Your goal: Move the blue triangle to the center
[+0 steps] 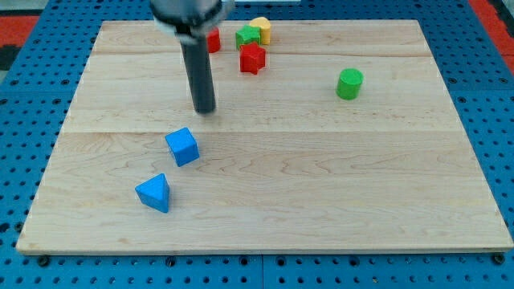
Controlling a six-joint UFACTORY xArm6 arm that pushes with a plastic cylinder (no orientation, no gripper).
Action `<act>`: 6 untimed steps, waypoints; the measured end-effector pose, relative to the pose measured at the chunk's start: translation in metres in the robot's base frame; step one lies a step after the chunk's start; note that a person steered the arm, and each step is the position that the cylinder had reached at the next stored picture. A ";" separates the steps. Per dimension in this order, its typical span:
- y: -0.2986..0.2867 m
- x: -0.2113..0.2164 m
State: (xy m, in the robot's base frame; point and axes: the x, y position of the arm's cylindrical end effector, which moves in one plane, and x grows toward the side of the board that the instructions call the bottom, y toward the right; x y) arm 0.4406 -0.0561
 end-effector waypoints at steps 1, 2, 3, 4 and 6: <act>0.052 0.076; -0.021 0.157; -0.099 0.159; -0.070 0.125; -0.053 -0.001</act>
